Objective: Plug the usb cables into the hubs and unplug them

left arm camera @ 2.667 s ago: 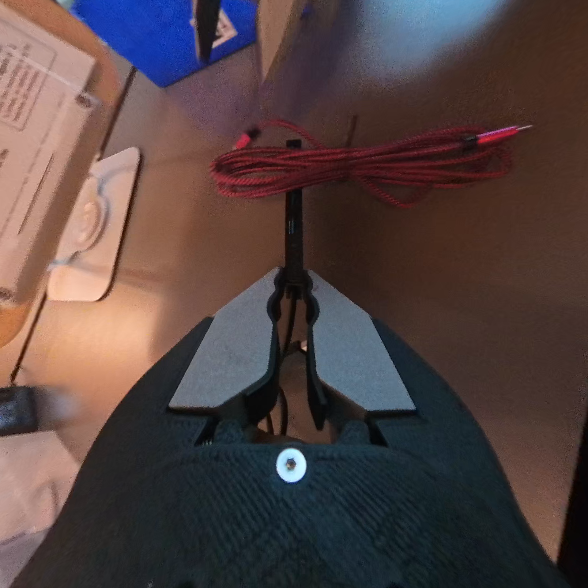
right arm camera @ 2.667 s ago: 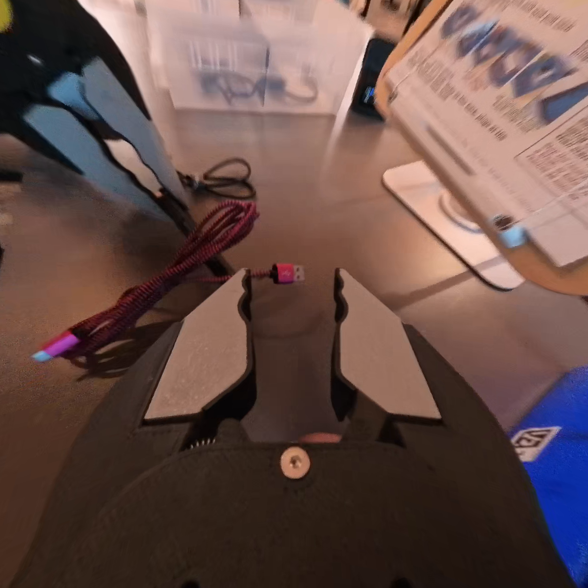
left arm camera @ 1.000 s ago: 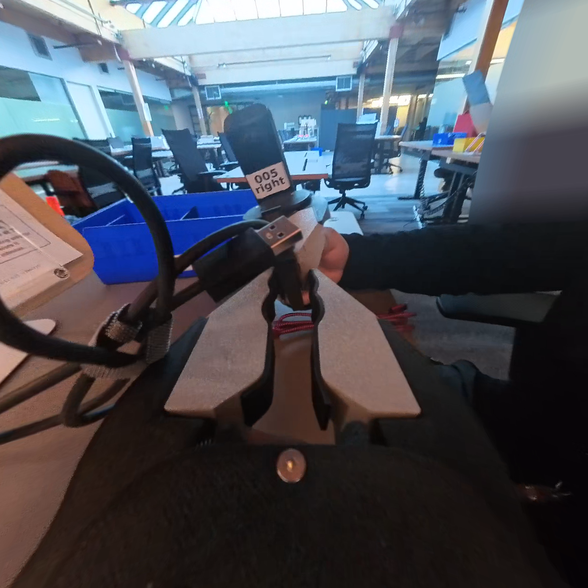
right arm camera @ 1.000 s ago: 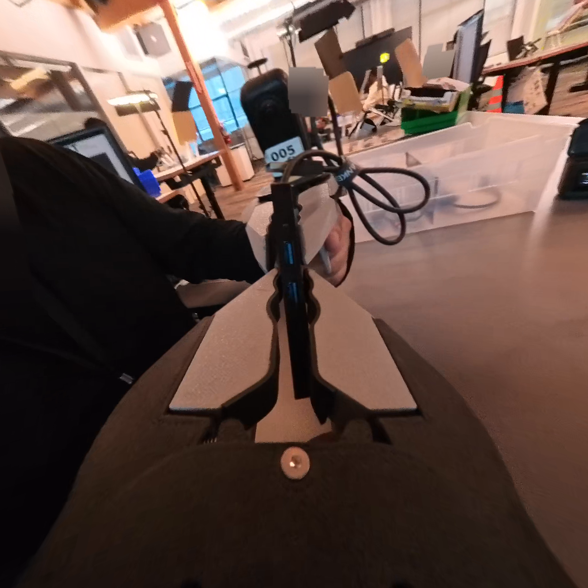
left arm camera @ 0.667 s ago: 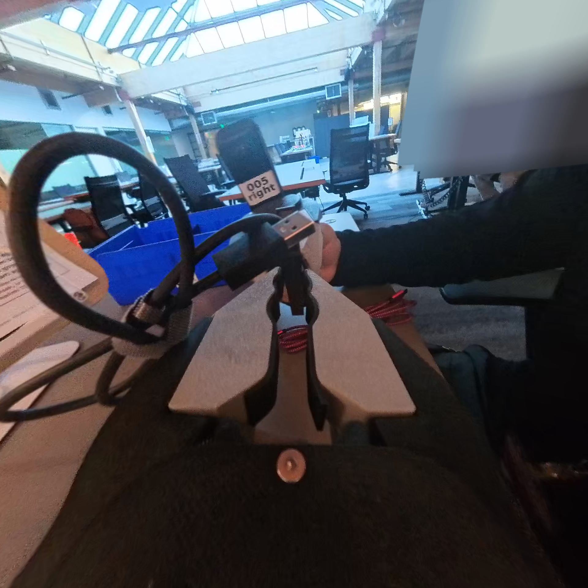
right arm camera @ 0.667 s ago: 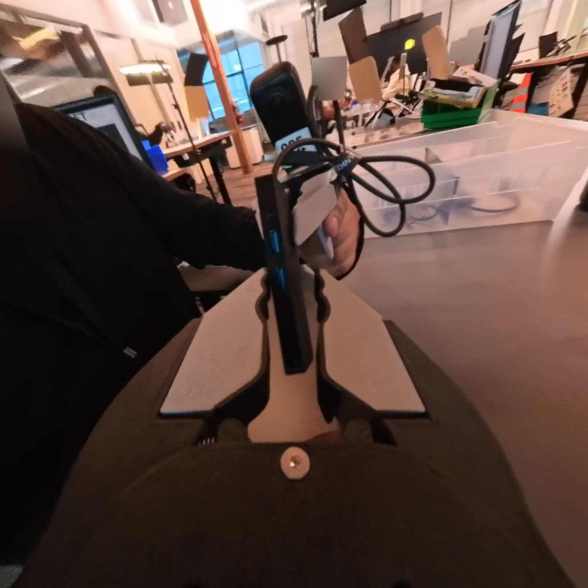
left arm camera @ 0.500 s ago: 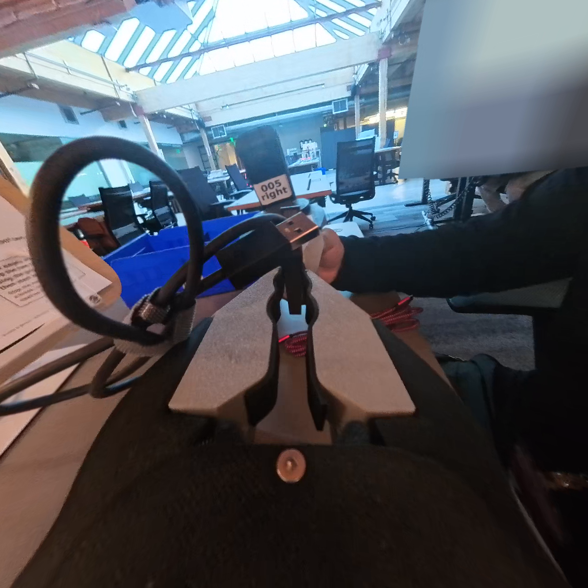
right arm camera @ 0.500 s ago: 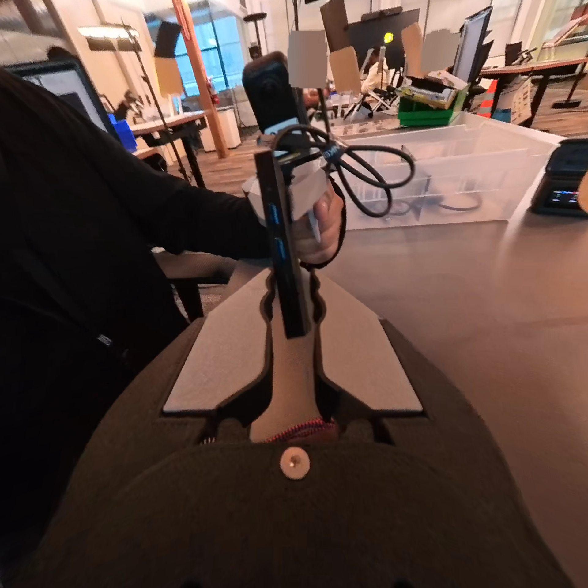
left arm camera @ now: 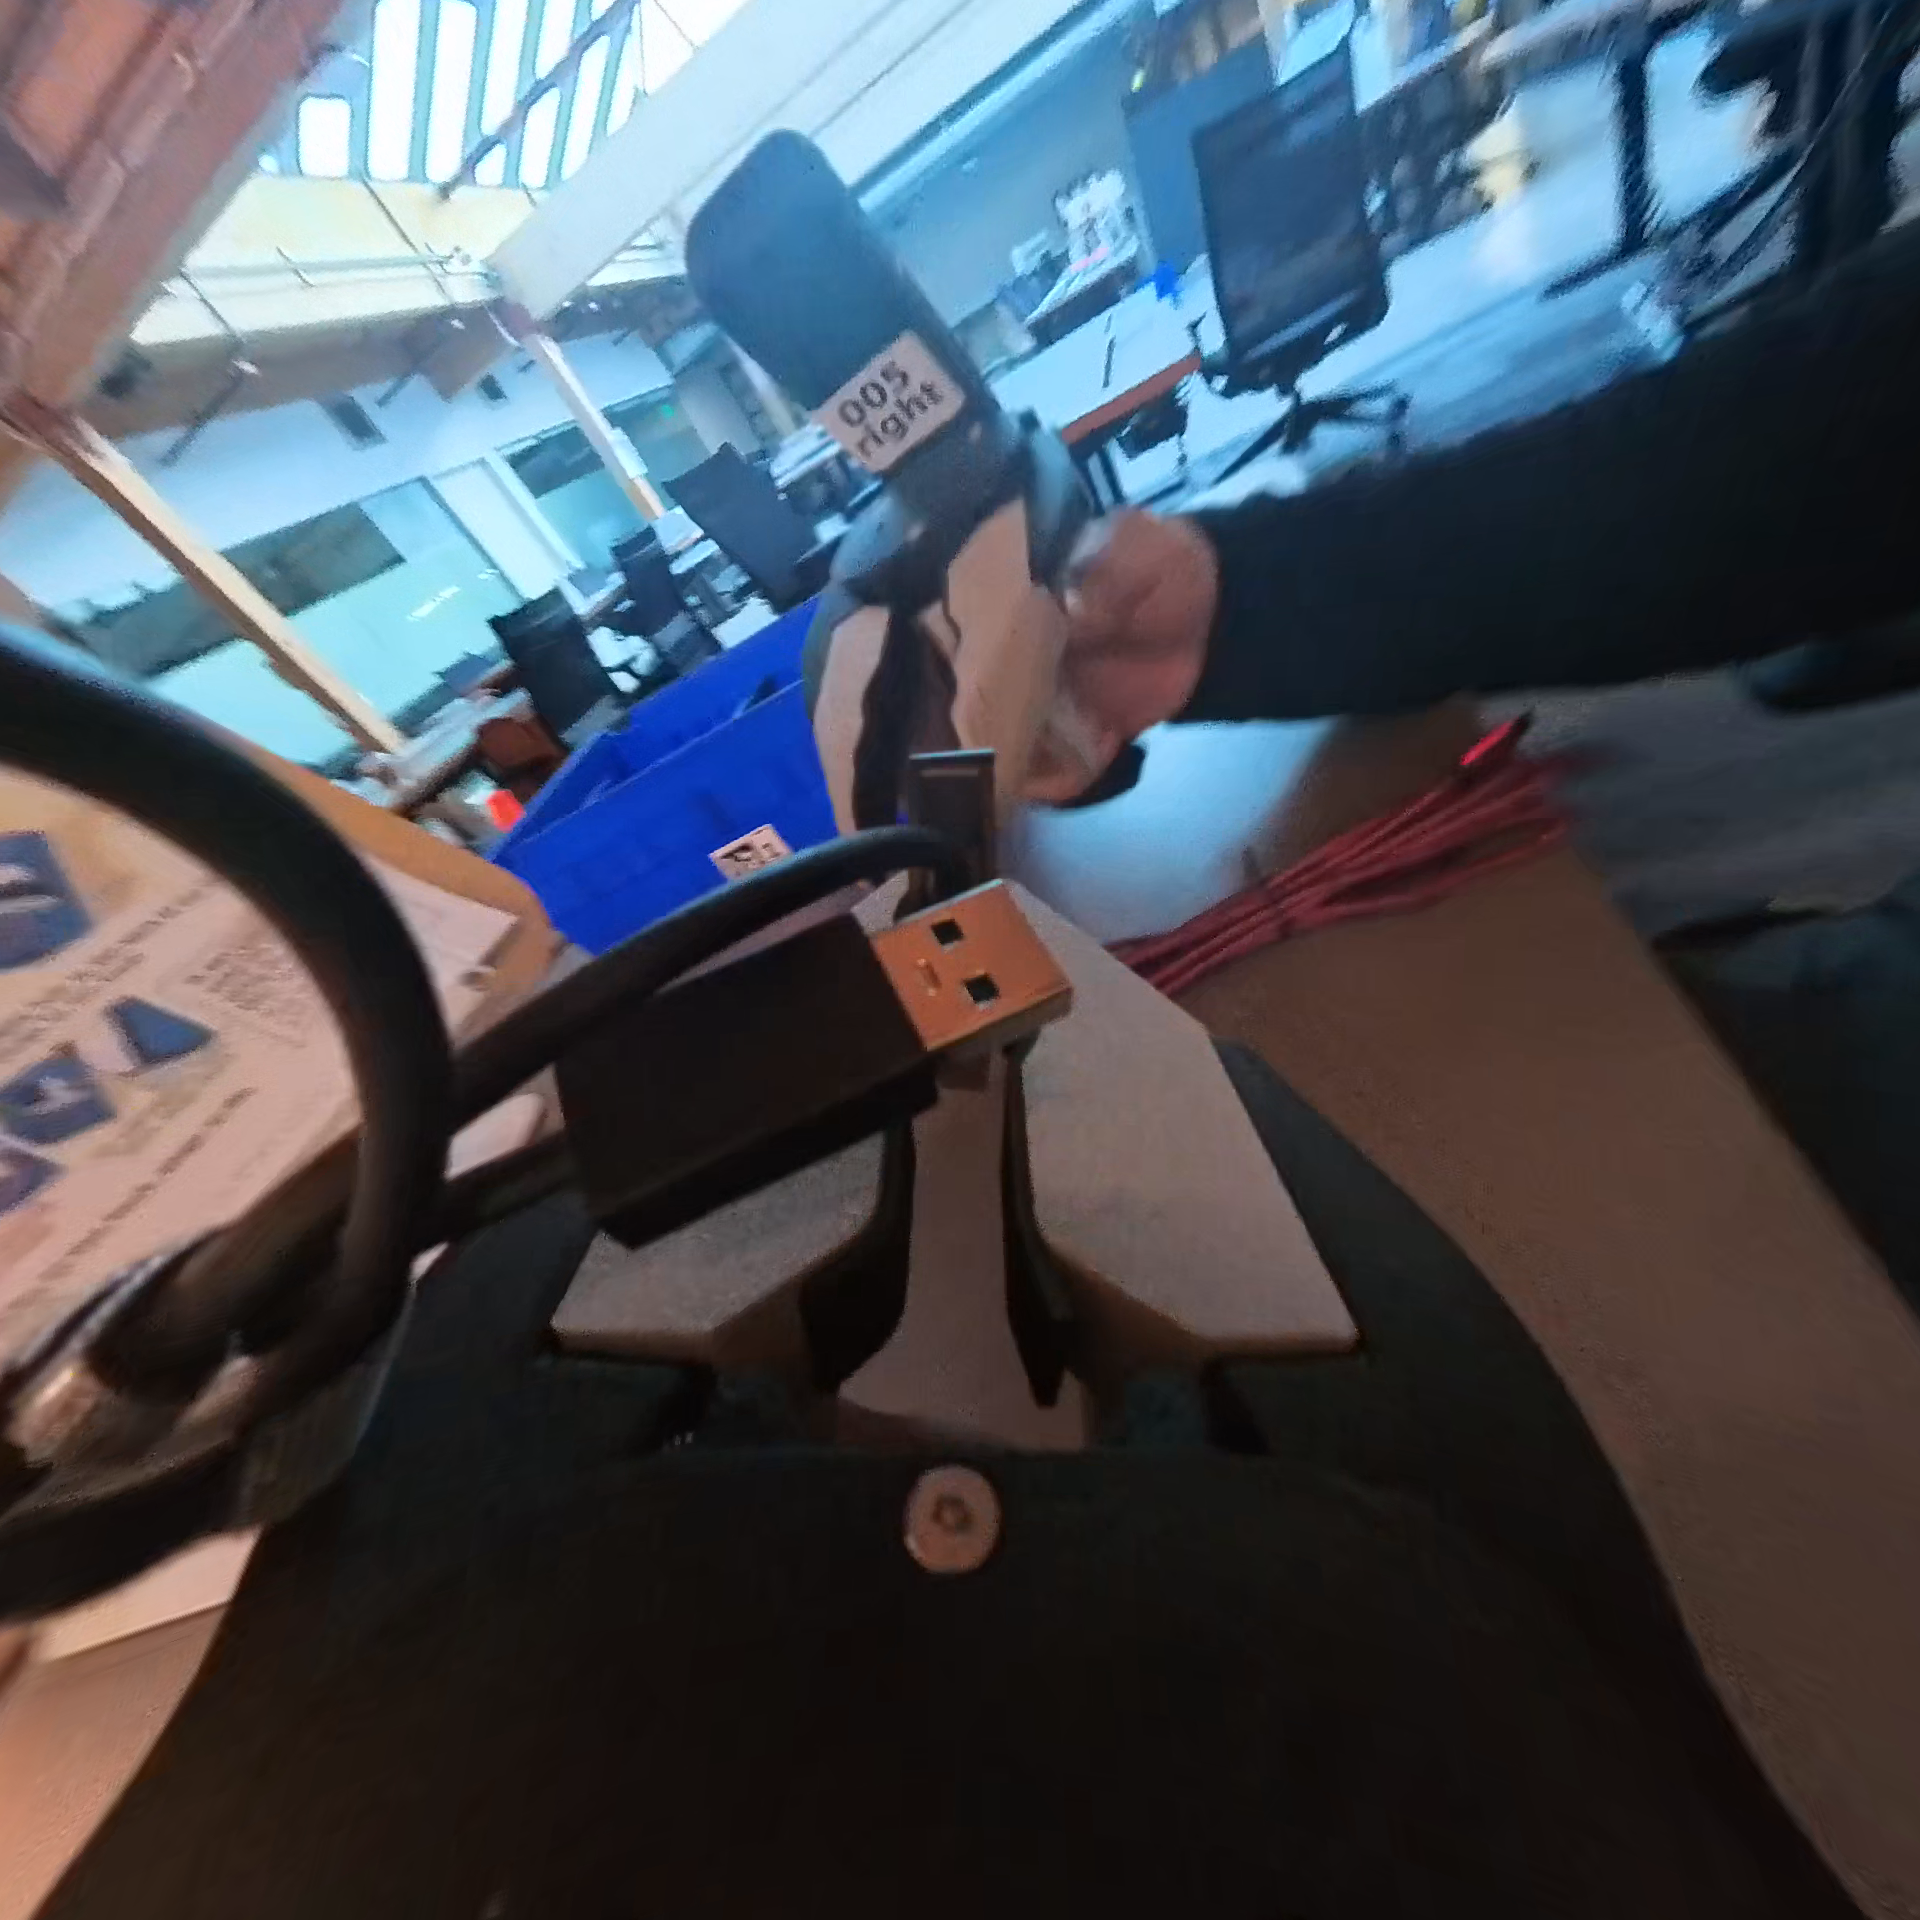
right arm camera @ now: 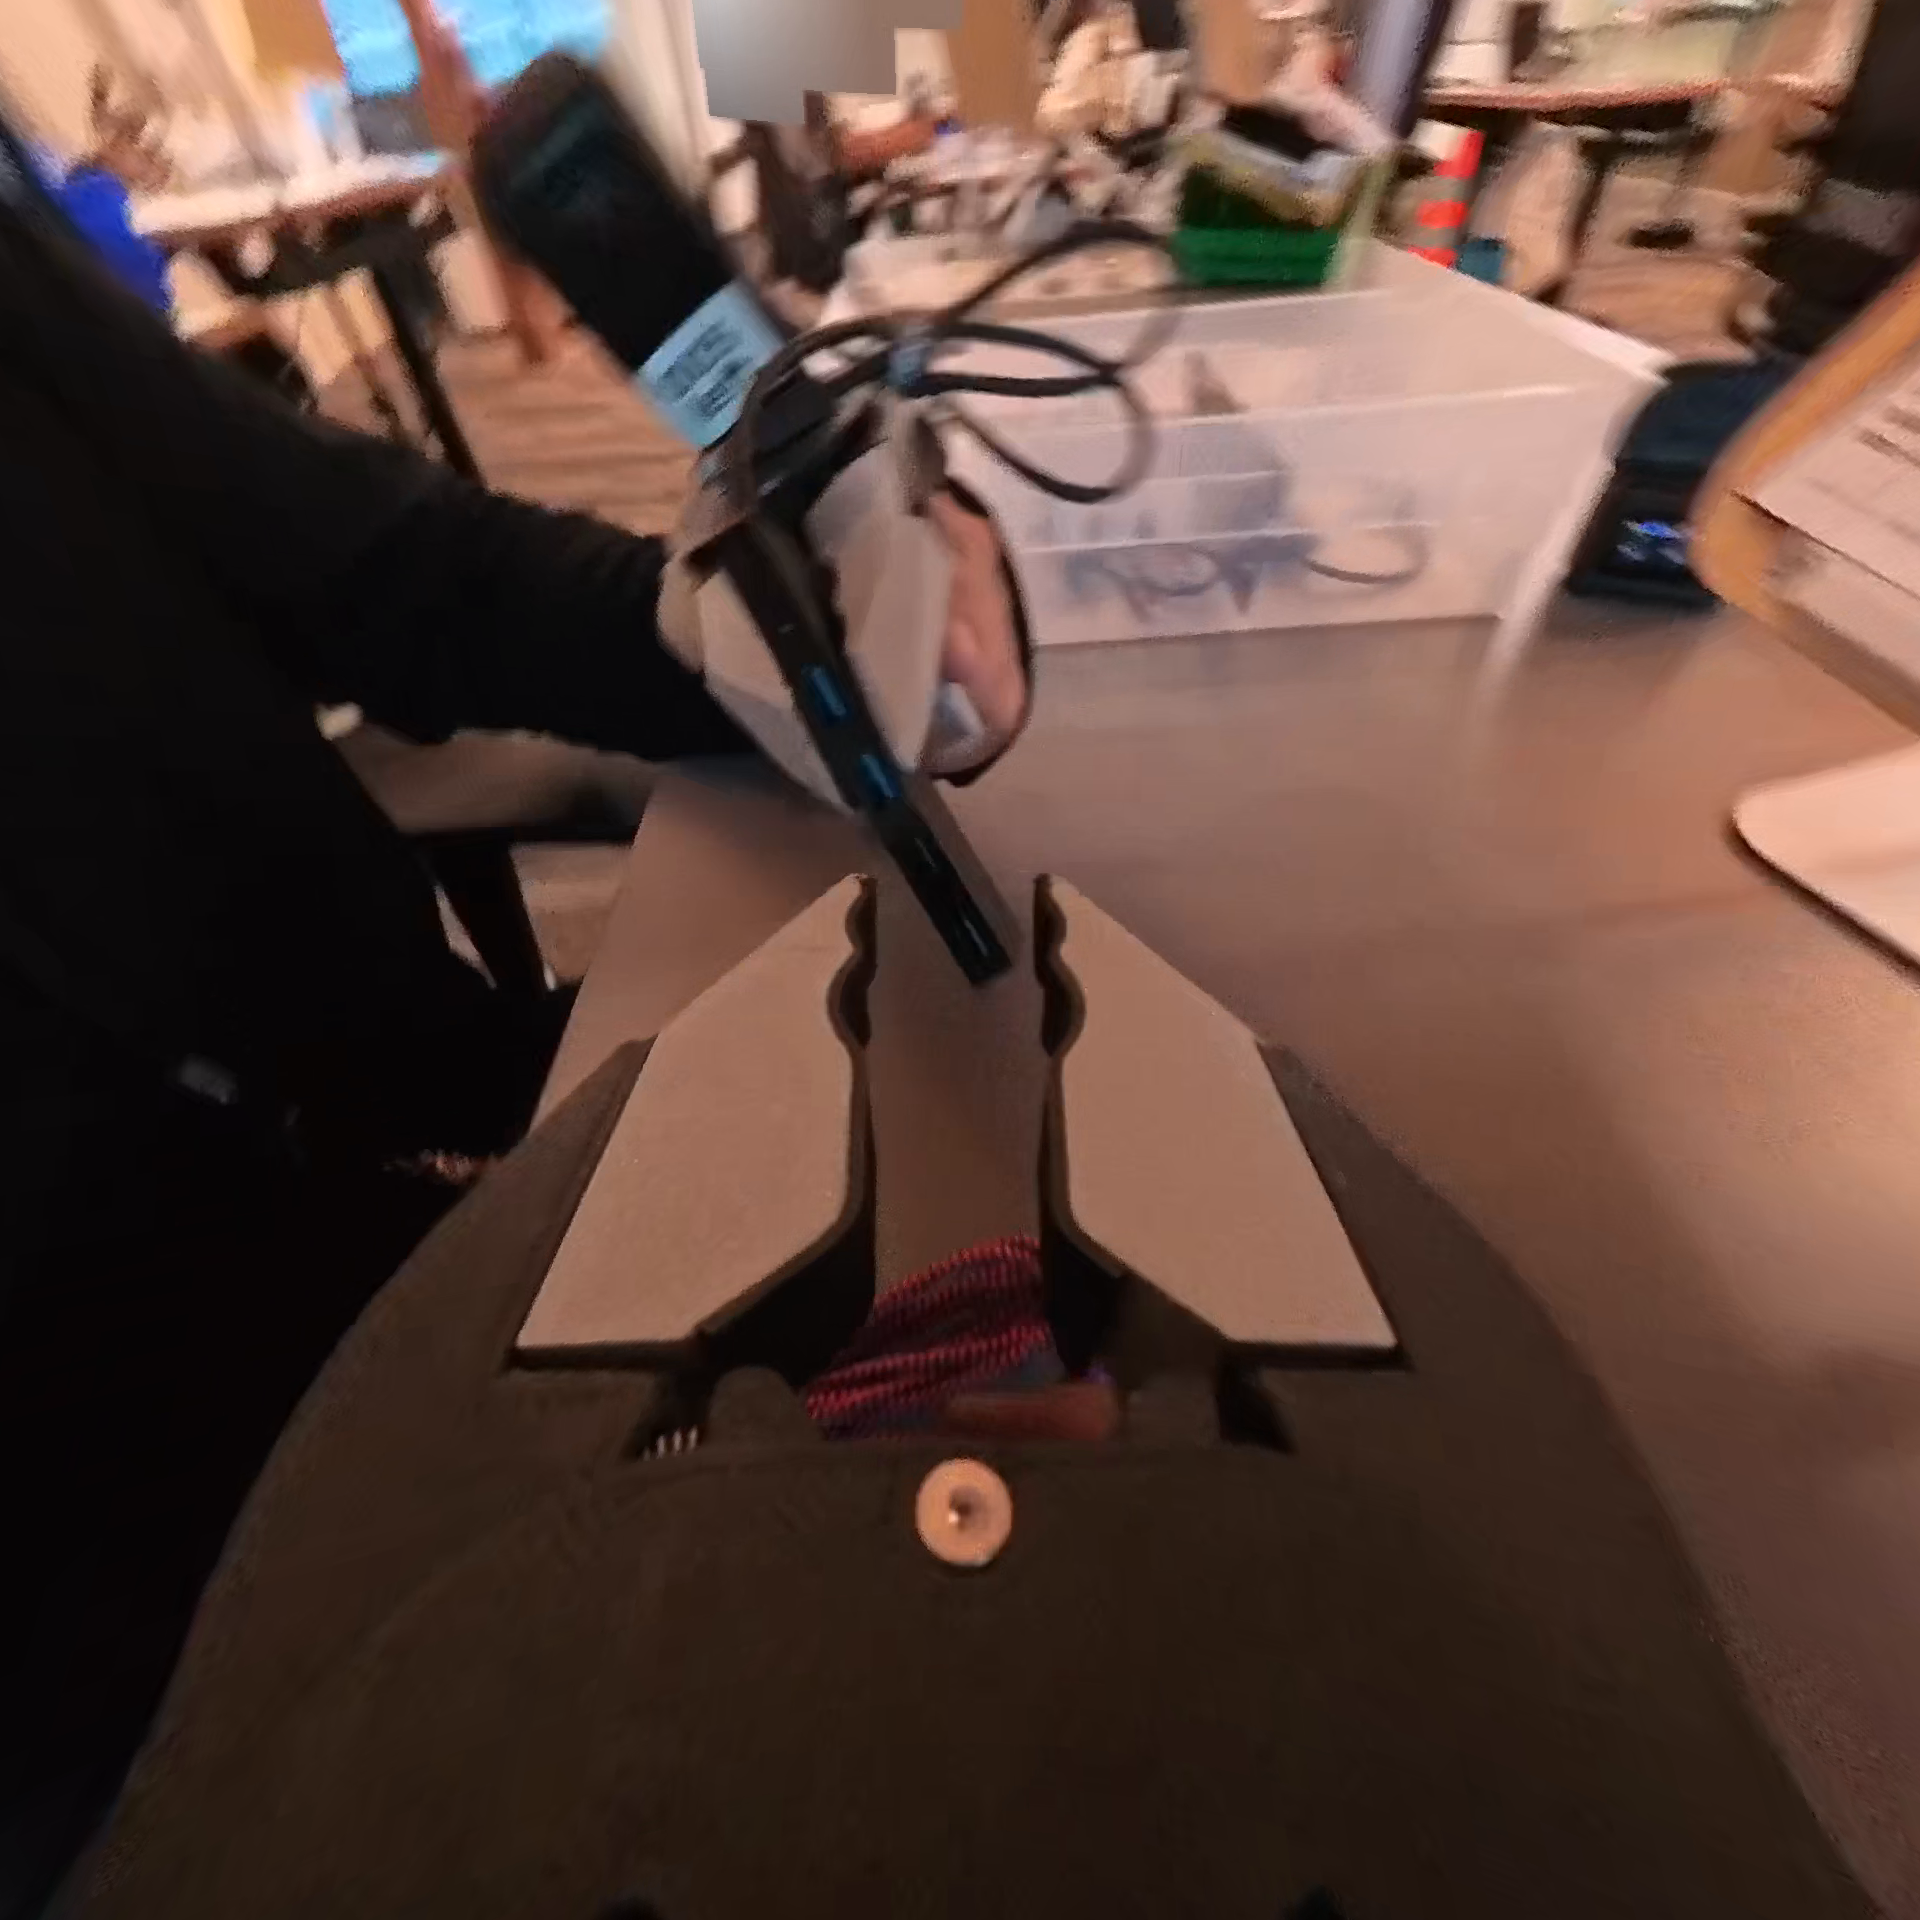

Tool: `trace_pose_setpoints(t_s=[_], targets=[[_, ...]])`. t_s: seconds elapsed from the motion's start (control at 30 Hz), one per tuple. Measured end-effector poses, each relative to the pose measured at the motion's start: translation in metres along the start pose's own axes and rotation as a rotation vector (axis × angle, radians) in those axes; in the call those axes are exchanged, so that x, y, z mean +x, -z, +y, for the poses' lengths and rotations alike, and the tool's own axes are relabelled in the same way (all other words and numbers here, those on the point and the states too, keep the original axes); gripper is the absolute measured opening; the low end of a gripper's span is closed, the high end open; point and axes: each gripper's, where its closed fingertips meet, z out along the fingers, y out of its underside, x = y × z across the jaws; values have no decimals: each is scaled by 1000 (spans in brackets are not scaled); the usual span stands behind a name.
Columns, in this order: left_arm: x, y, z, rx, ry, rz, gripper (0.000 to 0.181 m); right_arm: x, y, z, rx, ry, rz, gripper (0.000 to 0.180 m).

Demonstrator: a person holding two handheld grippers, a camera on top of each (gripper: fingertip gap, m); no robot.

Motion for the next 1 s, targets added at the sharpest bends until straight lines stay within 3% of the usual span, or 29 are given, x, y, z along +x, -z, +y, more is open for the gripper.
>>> trace_pose_setpoints(t_s=[0.1,0.2,0.33,0.53,0.6,0.73,0.9,1.0], targets=[[-8,8,14,-68,-236,-112,8,18,30,17,-30,-227,207,31],[-8,12,21,-86,-376,-177,9,10,46,52,-187,-305,450,35],[2,10,20,-47,-309,-114,7,1,43,83,-375,-316,681,65],[4,13,16,-21,-250,-110,7,14,27,117,-515,-319,737,82],[5,13,17,-20,-234,-95,7,16,21,112,-447,-329,682,35],[1,10,34,-98,-203,-92,7,12,16,104,-455,-225,565,23],[3,6,46,-152,-165,-69,7,-12,12,65,-517,254,548,14],[6,5,40,-124,-112,-43,7,-26,5,54,-568,423,492,9]])
